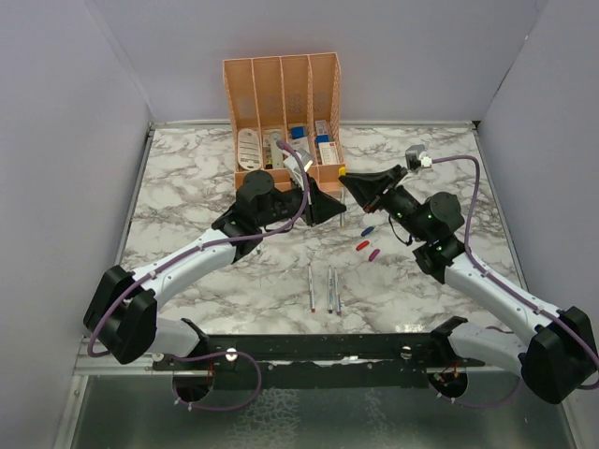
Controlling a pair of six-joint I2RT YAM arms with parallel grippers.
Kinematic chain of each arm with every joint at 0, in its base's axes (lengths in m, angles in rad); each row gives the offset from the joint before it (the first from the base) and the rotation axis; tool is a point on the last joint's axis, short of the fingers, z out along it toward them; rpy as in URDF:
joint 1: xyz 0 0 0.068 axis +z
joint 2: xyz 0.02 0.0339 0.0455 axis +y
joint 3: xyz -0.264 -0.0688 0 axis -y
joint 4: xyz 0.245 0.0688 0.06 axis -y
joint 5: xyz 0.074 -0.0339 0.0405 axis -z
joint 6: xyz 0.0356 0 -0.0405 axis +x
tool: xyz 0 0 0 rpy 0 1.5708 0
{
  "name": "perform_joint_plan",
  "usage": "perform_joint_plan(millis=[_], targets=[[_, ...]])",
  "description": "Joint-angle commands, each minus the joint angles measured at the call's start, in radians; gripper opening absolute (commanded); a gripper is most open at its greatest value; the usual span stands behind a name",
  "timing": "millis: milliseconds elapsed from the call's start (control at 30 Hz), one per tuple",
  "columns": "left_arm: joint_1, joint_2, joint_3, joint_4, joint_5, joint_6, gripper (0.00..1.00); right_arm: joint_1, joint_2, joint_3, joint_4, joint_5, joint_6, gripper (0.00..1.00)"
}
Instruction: Insert the pens into the pen caps
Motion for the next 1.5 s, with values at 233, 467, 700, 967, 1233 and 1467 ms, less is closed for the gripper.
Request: perform_joint_plan(millis=[233,467,700,967,1233,1467], targets=[[-0.004,-0.062,0.064,0.073,-0.112,0.022,0.0,0.002,0.061,0.03,-0.217,-0.07,-0.003,0.01],[0.002,-0.085,0.075,0.074,-0.166,0.044,0.0,0.002,0.093,0.03,-0.282,-0.107,-0.008,0.01],[0.011,-0.092,0.096,0.074,-0.188,0.059,0.0,0.002,0.099,0.037,-0.35,-0.103,-0.041,0.01],[0.014,-0.079,0.13,0.074,-0.192,0.074,0.0,0.004,0.108,0.028,-0.389,-0.104,-0.057,0.01],[0.017,-0.079,0.133,0.085,-0.202,0.076,0.0,0.009,0.129,0.023,-0.422,-0.108,-0.072,0.01],[0.022,-0.081,0.109,0.085,-0.192,0.063,0.0,0.01,0.132,0.033,-0.41,-0.092,-0.057,0.01]])
